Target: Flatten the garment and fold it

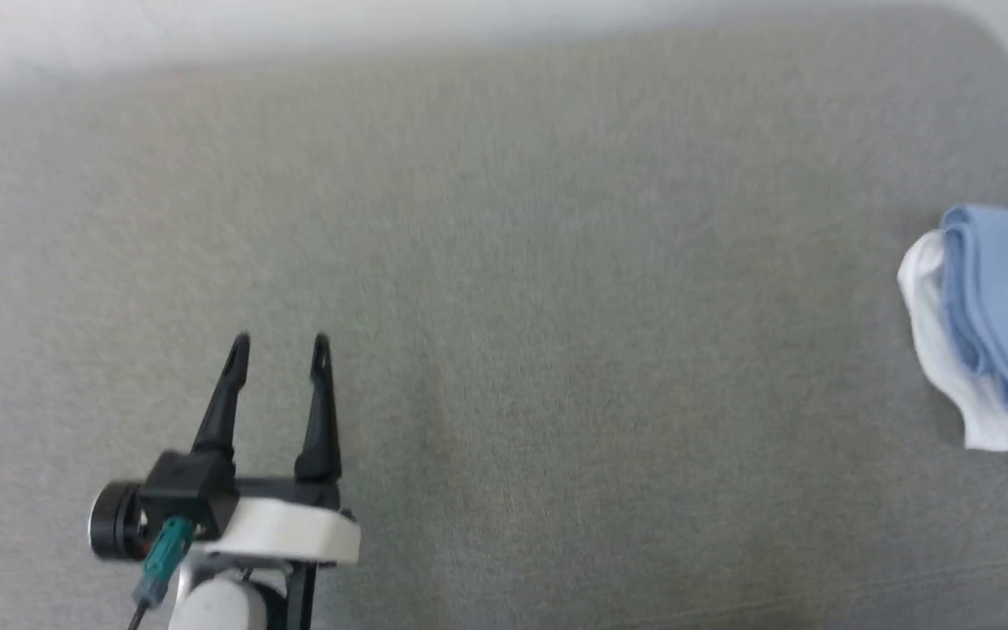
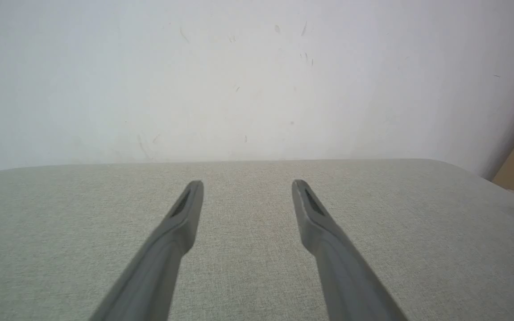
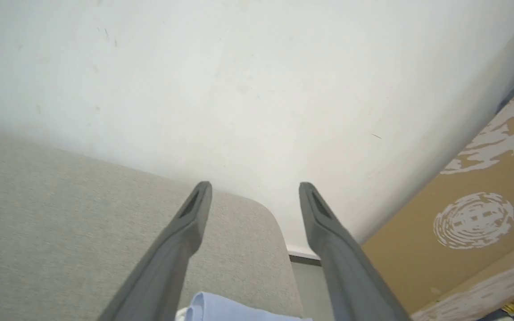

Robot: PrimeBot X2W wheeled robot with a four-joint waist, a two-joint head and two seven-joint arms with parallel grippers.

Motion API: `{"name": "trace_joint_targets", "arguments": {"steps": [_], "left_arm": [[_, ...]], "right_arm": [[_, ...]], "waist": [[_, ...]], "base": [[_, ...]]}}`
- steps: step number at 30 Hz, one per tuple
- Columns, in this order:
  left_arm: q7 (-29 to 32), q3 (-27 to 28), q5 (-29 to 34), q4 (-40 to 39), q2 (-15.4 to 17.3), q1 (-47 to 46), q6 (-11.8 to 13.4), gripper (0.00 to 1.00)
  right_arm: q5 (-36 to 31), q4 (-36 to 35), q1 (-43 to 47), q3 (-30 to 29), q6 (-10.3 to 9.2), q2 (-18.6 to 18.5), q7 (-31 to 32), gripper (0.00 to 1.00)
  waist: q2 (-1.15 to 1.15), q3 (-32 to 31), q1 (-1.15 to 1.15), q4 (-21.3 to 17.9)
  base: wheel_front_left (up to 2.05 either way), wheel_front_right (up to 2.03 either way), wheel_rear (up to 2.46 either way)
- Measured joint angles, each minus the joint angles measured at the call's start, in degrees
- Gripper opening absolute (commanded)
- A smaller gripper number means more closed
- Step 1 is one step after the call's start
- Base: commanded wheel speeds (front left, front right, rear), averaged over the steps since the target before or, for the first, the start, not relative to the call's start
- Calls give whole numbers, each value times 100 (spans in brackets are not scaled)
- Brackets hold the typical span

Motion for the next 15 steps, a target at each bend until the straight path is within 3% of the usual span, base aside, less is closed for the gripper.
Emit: {"name": "trace_joint_targets", "arguments": {"steps": [4, 5, 15], "left_arm": [[0, 88, 4, 55, -4, 268, 108, 100], [0, 169, -7, 59, -9, 382, 199, 100], [1, 177, 188, 49, -13, 823, 207, 100]], "right_arm": [[140, -572, 531, -105, 1, 658, -180, 100], [183, -817, 805, -223, 1, 987, -261, 100], [230, -1540, 2271, -477, 0, 2261, -692, 100]], "waist": [[0, -443, 0, 37], [0, -630, 0, 73], [0, -1191, 2, 437]], "base": [[0, 0, 0], [0, 0, 0], [0, 0, 0]]}}
